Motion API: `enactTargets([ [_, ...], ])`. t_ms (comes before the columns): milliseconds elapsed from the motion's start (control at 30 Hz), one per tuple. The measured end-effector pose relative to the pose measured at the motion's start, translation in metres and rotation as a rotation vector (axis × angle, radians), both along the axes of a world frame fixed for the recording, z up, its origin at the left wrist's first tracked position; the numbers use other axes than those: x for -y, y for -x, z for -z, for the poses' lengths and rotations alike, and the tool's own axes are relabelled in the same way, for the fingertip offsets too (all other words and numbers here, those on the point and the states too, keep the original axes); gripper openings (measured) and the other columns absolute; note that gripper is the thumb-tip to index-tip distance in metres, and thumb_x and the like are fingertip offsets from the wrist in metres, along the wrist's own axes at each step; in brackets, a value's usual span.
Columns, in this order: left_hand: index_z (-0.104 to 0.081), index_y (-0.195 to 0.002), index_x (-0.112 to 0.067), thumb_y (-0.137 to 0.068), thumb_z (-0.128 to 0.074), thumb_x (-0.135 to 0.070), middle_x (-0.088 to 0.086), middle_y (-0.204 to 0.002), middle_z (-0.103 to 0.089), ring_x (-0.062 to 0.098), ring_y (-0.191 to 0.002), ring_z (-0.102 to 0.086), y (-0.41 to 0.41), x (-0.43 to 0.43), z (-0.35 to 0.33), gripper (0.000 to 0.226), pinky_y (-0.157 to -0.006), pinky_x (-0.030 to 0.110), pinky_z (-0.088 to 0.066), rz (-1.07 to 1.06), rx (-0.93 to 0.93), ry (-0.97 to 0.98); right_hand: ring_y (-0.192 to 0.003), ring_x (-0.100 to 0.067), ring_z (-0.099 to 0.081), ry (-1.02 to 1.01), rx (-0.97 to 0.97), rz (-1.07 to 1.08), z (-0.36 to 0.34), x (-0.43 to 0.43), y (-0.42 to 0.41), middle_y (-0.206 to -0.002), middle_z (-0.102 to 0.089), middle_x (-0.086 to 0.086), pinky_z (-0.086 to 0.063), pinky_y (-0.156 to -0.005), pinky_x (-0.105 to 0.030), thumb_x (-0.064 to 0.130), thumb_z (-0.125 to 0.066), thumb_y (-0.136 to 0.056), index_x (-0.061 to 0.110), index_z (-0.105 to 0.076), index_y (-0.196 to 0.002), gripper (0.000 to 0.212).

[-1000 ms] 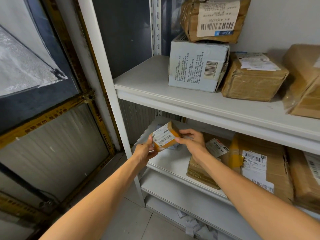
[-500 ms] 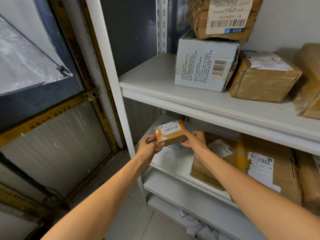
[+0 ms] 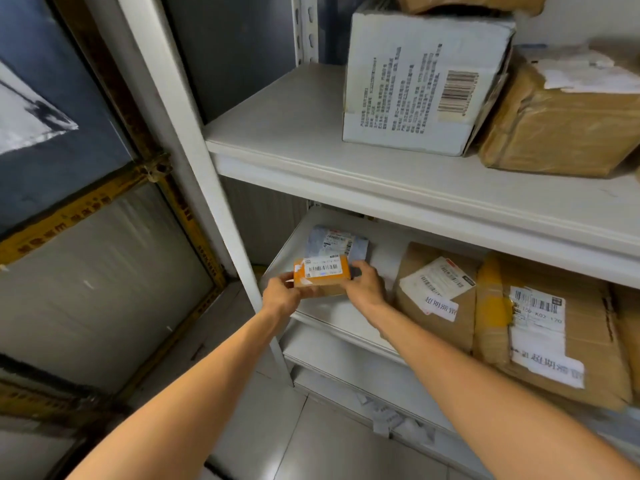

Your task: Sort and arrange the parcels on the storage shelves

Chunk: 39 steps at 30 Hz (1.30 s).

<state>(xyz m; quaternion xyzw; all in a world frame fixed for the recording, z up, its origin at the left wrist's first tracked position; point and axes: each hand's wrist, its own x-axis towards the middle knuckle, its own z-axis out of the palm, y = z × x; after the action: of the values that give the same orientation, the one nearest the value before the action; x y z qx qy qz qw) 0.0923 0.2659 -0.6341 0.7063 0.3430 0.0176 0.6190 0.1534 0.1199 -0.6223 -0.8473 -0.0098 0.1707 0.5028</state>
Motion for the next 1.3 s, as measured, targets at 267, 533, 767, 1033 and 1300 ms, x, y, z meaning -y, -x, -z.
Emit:
enactTargets([
  [267, -0.037, -0.144, -0.007, -0.069, -0.069, 0.022, 0.001, -0.117, -0.055, 0.018, -0.107, -0.052, -0.004, -0.010, 0.033, 0.087, -0.089, 0.028, -0.046, 0.235, -0.054, -0.036, -0.124, -0.024, -0.053, 0.011, -0.062, -0.098, 0.052, -0.014, 0.002, -0.133, -0.059, -0.003, -0.042, -0.100, -0.026, -0.008, -0.039, -0.085, 0.022, -0.051, -0.138, 0.062],
  [533, -0.006, -0.154, -0.009, -0.077, -0.072, 0.003, 0.013, -0.145, -0.044, 0.029, -0.134, -0.042, -0.001, -0.008, 0.025, 0.102, -0.104, 0.032, -0.037, 0.338, -0.150, -0.313, -0.124, -0.023, -0.053, 0.070, -0.061, -0.085, 0.045, -0.011, 0.015, -0.134, -0.058, -0.002, -0.043, -0.105, -0.036, 0.006, -0.054, -0.085, 0.028, -0.041, -0.144, 0.064],
  [767, -0.024, -0.151, -0.008, -0.073, -0.066, -0.004, 0.016, -0.146, -0.041, 0.033, -0.134, -0.039, 0.010, 0.028, -0.006, 0.089, -0.110, 0.043, -0.035, 0.498, 0.078, -0.658, -0.125, -0.030, -0.049, 0.283, 0.091, -0.083, -0.016, 0.034, 0.053, -0.132, -0.050, -0.015, -0.042, -0.101, -0.039, 0.022, -0.062, -0.088, 0.010, -0.043, -0.136, 0.054],
  [1033, -0.038, -0.144, -0.008, -0.084, -0.070, -0.011, 0.013, -0.136, -0.056, 0.028, -0.121, -0.056, 0.014, 0.099, -0.044, 0.068, -0.105, 0.036, -0.043, 0.523, 0.123, -0.533, -0.129, -0.028, -0.042, 0.298, 0.174, 0.133, -0.059, 0.118, 0.094, -0.137, -0.047, -0.011, -0.039, -0.106, -0.042, 0.015, -0.058, -0.091, 0.012, -0.046, -0.134, 0.044],
  [1300, -0.032, -0.148, -0.006, -0.083, -0.070, -0.002, 0.016, -0.146, -0.043, 0.030, -0.133, -0.043, 0.022, 0.140, -0.044, 0.075, -0.109, 0.041, -0.040, 0.563, 0.024, -0.361, -0.140, -0.031, -0.026, 0.376, 0.040, 0.073, -0.054, 0.148, 0.121, -0.150, -0.029, -0.015, -0.021, -0.117, -0.037, 0.019, -0.057, -0.093, 0.001, -0.025, -0.146, 0.065],
])
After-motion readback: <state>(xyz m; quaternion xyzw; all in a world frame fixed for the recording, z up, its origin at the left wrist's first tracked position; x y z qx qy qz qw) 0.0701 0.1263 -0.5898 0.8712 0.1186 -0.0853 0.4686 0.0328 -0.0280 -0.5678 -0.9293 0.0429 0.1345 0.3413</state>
